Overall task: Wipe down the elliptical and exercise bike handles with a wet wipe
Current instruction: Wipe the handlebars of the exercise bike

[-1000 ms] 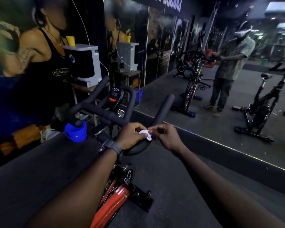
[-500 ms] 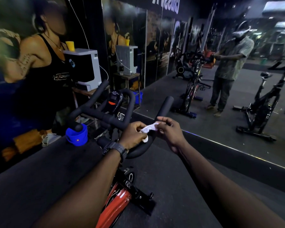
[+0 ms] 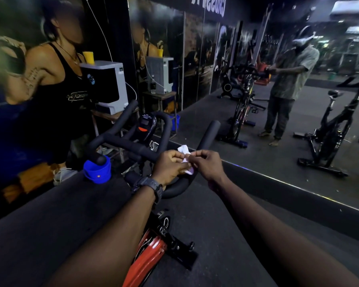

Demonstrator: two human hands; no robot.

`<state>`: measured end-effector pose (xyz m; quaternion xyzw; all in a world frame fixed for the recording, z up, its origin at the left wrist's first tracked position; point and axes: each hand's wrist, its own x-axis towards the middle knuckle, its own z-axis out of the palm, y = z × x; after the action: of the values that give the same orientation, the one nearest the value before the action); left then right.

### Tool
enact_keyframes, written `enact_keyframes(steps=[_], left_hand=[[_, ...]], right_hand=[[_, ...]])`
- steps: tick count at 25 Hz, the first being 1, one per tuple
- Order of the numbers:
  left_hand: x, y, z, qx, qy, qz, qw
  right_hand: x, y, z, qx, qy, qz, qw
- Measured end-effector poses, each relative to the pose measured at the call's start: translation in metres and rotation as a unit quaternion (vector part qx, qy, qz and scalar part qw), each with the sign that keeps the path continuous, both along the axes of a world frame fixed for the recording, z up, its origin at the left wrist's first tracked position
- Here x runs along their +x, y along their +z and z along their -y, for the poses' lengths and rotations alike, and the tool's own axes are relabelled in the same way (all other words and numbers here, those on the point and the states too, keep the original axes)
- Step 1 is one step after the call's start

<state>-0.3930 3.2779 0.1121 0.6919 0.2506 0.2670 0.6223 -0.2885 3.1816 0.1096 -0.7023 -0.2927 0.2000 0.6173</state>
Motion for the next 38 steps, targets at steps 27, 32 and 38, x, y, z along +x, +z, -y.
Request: enact_keyframes(steps=[27,32,38], left_hand=[[0.007,-0.002,-0.001,-0.138,0.137,0.056,0.979],[0.009,-0.011,0.002,-0.084,0.115,0.012,0.990],[0.006,-0.002,0.004,-0.109,0.016,-0.001,0.994]], right_hand=[[-0.001,0.003,0.005,-0.024,0.059,-0.028,0.998],[0.008,0.004,0.010,-0.114,0.038,0.056,0.991],[0.004,0.000,0.008,0.007,0.039,-0.198,0.979]])
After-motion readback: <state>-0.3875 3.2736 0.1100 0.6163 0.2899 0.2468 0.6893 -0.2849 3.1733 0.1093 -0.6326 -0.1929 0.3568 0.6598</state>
